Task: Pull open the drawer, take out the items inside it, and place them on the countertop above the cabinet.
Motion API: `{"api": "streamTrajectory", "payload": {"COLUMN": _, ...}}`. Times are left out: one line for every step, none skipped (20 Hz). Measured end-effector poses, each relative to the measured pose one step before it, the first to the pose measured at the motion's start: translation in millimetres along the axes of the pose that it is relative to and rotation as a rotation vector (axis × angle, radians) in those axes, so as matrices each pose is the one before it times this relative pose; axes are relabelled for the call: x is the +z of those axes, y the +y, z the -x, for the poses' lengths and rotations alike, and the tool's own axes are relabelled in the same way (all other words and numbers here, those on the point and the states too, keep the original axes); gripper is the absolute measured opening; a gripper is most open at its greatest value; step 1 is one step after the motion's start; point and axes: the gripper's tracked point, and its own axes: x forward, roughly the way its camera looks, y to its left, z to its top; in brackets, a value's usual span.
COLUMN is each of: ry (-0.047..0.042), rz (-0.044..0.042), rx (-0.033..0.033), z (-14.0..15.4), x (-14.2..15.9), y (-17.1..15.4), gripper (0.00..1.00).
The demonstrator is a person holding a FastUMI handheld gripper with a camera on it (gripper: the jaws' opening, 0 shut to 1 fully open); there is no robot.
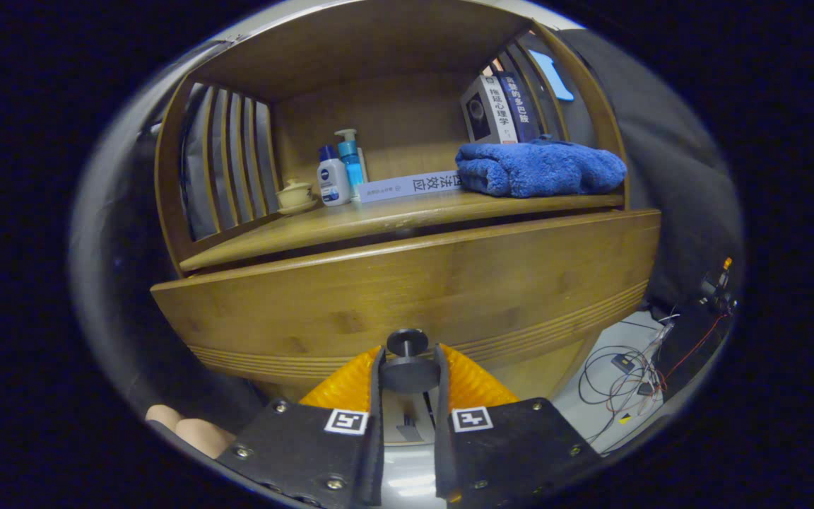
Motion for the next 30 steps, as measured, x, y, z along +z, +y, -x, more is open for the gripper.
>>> {"api": "streamTrajectory", "payload": {"ry": 0.00432, "rz": 0.00739, "rx": 0.00047, "z": 7.45, "x": -3.33, "y": 0.45, "gripper": 0.29}}
{"api": "streamTrajectory", "payload": {"ry": 0.00536, "rz": 0.00739, "rx": -0.00189, "z": 8.57, "x": -3.08, "y": -0.67, "gripper": 0.29}}
{"api": "streamTrajectory", "payload": {"ry": 0.00405, "rz": 0.00237, "rx": 0.00028, "z": 8.61, "x": -3.13, "y": -2.16, "gripper": 0.29}}
{"api": "streamTrajectory", "payload": {"ry": 0.00510, "rz": -0.00257, "rx": 0.00401, "z": 8.99, "x": -4.19, "y": -0.56, "gripper": 0.29}}
{"api": "streamTrajectory", "payload": {"ry": 0.00479, "rz": -0.00550, "rx": 0.00502, "z": 9.72, "x": -3.72, "y": -1.07, "gripper": 0.29}}
{"api": "streamTrajectory", "payload": {"ry": 0.00477, "rz": 0.00021, "rx": 0.00110, "z": 10.21, "x": -3.87, "y": -1.51, "gripper": 0.29}}
{"api": "streamTrajectory", "payload": {"ry": 0.00377, "rz": 0.00507, "rx": -0.00110, "z": 8.84, "x": -3.75, "y": -1.22, "gripper": 0.29}}
{"api": "streamTrajectory", "payload": {"ry": 0.00593, "rz": 0.00584, "rx": -0.00275, "z": 9.17, "x": -4.41, "y": -0.56, "gripper": 0.29}}
{"api": "streamTrajectory", "payload": {"ry": 0.00692, "rz": 0.00515, "rx": -0.00259, "z": 7.50, "x": -5.33, "y": -0.38, "gripper": 0.29}}
{"api": "streamTrajectory", "payload": {"ry": 0.01017, "rz": 0.00820, "rx": 0.00174, "z": 6.41, "x": -5.68, "y": 1.36, "gripper": 0.29}}
{"api": "streamTrajectory", "payload": {"ry": 0.01394, "rz": 0.01193, "rx": -0.00320, "z": 4.36, "x": -7.29, "y": 0.98, "gripper": 0.29}}
{"api": "streamTrajectory", "payload": {"ry": -0.01578, "rz": -0.00385, "rx": 0.00148, "z": 2.36, "x": 1.97, "y": 1.43, "gripper": 0.29}}
{"api": "streamTrajectory", "payload": {"ry": 0.02154, "rz": -0.00419, "rx": -0.00178, "z": -0.90, "x": -5.29, "y": 1.05, "gripper": 0.29}}
{"api": "streamTrajectory", "payload": {"ry": -0.01260, "rz": -0.00819, "rx": 0.00150, "z": 0.37, "x": 1.89, "y": 0.46, "gripper": 0.28}}
{"api": "streamTrajectory", "payload": {"ry": 0.01587, "rz": -0.00025, "rx": 0.00538, "z": 2.85, "x": 1.01, "y": -1.90, "gripper": 0.29}}
{"api": "streamTrajectory", "payload": {"ry": 0.00483, "rz": -0.00069, "rx": 0.00625, "z": 0.29, "x": 1.80, "y": 1.08, "gripper": 0.29}}
{"api": "streamTrajectory", "payload": {"ry": 0.02269, "rz": 0.00039, "rx": 0.00608, "z": -0.13, "x": -0.74, "y": 0.51, "gripper": 0.29}}
{"api": "streamTrajectory", "payload": {"ry": 0.00802, "rz": 0.00432, "rx": 0.00643, "z": 3.54, "x": -2.18, "y": 0.21, "gripper": 0.31}}
{"api": "streamTrajectory", "payload": {"ry": -0.00546, "rz": 0.01314, "rx": 0.00661, "z": 4.94, "x": 4.08, "y": 0.65, "gripper": 0.37}}
{"api": "streamTrajectory", "payload": {"ry": -0.01608, "rz": 0.01868, "rx": -0.00008, "z": 9.57, "x": 3.88, "y": -1.71, "gripper": 0.42}}
{"api": "streamTrajectory", "payload": {"ry": -0.00952, "rz": 0.01070, "rx": -0.00019, "z": 8.48, "x": 5.50, "y": -0.30, "gripper": 0.47}}
{"api": "streamTrajectory", "payload": {"ry": -0.01649, "rz": 0.00612, "rx": -0.00405, "z": 10.80, "x": 6.33, "y": -1.10, "gripper": 0.47}}
{"api": "streamTrajectory", "payload": {"ry": -0.02301, "rz": -0.00295, "rx": 0.00144, "z": 10.27, "x": 11.76, "y": 0.00, "gripper": 0.47}}
{"api": "streamTrajectory", "payload": {"ry": -0.02914, "rz": -0.00902, "rx": 0.00173, "z": 8.52, "x": 12.83, "y": -0.23, "gripper": 0.47}}
{"api": "streamTrajectory", "payload": {"ry": -0.02872, "rz": -0.01063, "rx": 0.00172, "z": 5.87, "x": 15.52, "y": -1.30, "gripper": 0.47}}
{"api": "streamTrajectory", "payload": {"ry": -0.02761, "rz": -0.00868, "rx": 0.00514, "z": 3.34, "x": 16.28, "y": -0.09, "gripper": 0.47}}
{"api": "streamTrajectory", "payload": {"ry": -0.01790, "rz": -0.00489, "rx": 0.00989, "z": 1.87, "x": 14.20, "y": 0.16, "gripper": 0.46}}
{"api": "streamTrajectory", "payload": {"ry": 0.00115, "rz": -0.00011, "rx": 0.01023, "z": -2.65, "x": 11.88, "y": 0.65, "gripper": 0.46}}
{"api": "streamTrajectory", "payload": {"ry": 0.00156, "rz": 0.00543, "rx": 0.00825, "z": -7.51, "x": 9.48, "y": -0.52, "gripper": 0.46}}
{"api": "streamTrajectory", "payload": {"ry": 0.00635, "rz": 0.01096, "rx": 0.00606, "z": -9.14, "x": 8.11, "y": -0.70, "gripper": 0.46}}
